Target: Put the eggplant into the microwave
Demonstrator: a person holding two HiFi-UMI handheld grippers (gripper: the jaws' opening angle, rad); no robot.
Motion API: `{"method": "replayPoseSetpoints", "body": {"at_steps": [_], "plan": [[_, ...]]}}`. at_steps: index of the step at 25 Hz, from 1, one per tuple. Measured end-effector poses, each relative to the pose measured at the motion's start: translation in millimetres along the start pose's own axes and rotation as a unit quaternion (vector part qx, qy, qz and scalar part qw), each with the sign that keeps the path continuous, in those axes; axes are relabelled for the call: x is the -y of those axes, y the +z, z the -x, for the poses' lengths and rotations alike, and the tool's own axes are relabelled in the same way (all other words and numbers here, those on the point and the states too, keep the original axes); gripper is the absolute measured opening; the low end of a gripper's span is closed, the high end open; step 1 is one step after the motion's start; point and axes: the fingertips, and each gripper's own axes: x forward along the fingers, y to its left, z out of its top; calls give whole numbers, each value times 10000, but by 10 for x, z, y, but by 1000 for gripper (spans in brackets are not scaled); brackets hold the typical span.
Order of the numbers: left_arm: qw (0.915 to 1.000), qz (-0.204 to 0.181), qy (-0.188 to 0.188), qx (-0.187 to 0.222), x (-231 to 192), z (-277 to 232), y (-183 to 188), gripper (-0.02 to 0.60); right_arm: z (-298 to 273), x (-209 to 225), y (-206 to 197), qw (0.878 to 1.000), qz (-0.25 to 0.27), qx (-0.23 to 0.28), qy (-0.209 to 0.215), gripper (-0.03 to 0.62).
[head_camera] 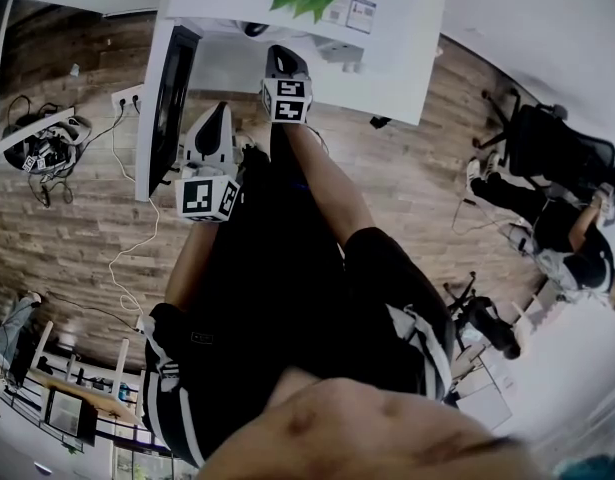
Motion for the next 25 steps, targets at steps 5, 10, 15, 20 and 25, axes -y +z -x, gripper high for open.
{"method": "replayPoseSetpoints", "body": {"at_steps": [5, 10, 15, 20, 25], "plan": [[10000, 46, 23, 10, -22, -5, 26, 32, -47, -2, -11, 10000, -1, -86, -11, 35], [10000, 66, 56, -30, -54, -11, -18, 32, -141, 3, -1, 10000, 26, -95, -4, 37], [10000, 22, 52, -55, -76, -5, -27, 32, -201, 19, 49, 10000, 19, -86, -24, 37], [10000, 8, 79, -56, -119, 20, 4, 32, -240, 27, 107, 9999, 19, -96, -63, 37], [9999, 48, 111, -54, -152, -2, -6, 32, -305, 50, 125, 9999, 28, -107, -75, 37]]}}
